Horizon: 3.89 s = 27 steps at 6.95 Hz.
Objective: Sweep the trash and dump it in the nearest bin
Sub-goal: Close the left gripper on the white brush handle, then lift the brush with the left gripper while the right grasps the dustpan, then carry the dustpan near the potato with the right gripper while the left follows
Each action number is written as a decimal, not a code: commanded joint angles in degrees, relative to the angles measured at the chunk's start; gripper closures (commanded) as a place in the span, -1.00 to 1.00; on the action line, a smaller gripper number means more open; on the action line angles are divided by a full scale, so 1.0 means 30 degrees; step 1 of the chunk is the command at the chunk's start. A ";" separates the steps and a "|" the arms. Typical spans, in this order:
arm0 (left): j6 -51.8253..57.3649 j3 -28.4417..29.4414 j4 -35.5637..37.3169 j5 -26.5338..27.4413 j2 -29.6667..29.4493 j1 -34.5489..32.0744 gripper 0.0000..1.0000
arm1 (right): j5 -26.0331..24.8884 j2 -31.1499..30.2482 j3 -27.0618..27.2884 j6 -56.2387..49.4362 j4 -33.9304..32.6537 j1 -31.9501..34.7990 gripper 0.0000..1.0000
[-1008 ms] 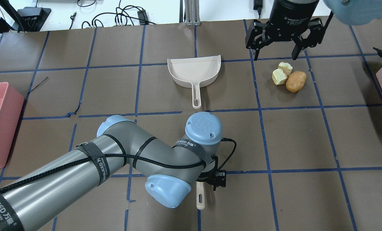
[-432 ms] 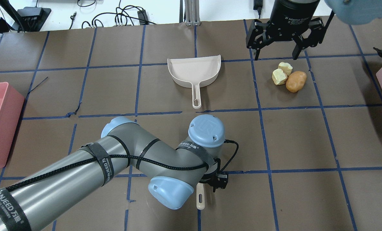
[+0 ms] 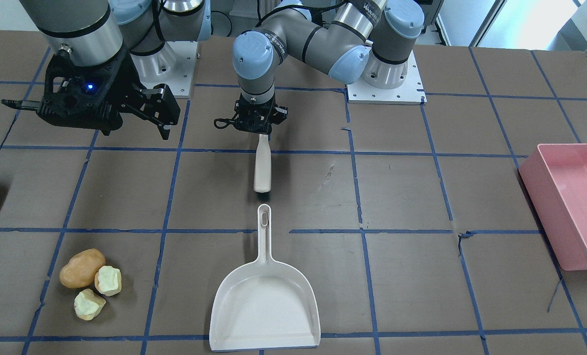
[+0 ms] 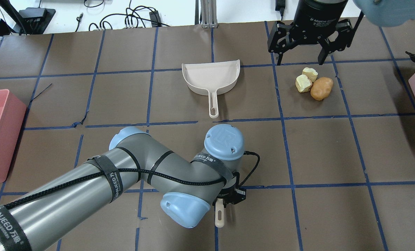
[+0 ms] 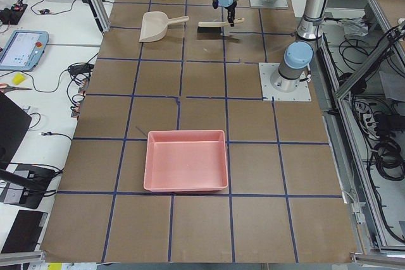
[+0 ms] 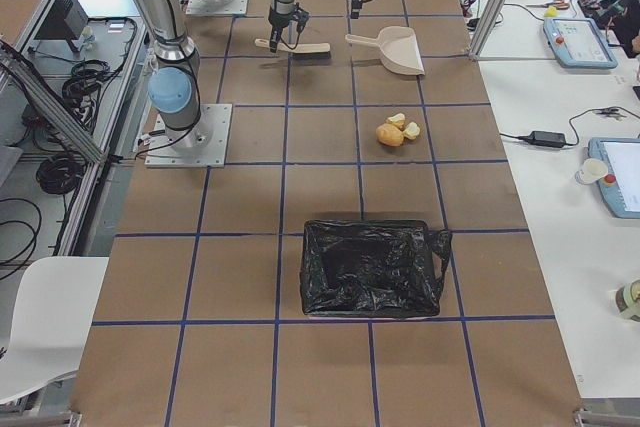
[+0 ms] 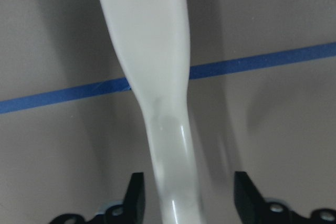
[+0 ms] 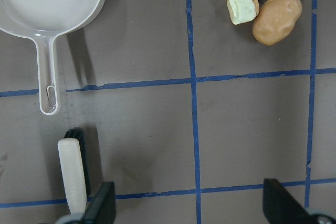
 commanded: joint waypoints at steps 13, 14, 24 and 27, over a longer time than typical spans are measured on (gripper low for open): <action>0.5222 0.5516 -1.1480 0.1822 0.4868 0.6791 1.00 | 0.1216 0.4703 0.7681 0.1088 -1.7539 0.4148 -0.98; 0.5433 0.5490 -1.2631 0.1733 0.4839 0.8076 1.00 | 0.1008 0.5354 0.7681 0.2602 -1.8225 0.4739 -0.99; 0.6196 0.5168 -1.4226 0.1411 0.5455 1.0286 1.00 | -0.0459 0.6884 0.7446 0.2912 -2.0517 0.5799 -0.12; 0.6314 0.5108 -1.4254 0.1468 0.5454 1.0257 1.00 | -0.0372 0.6914 0.7417 0.2590 -2.0546 0.5770 0.81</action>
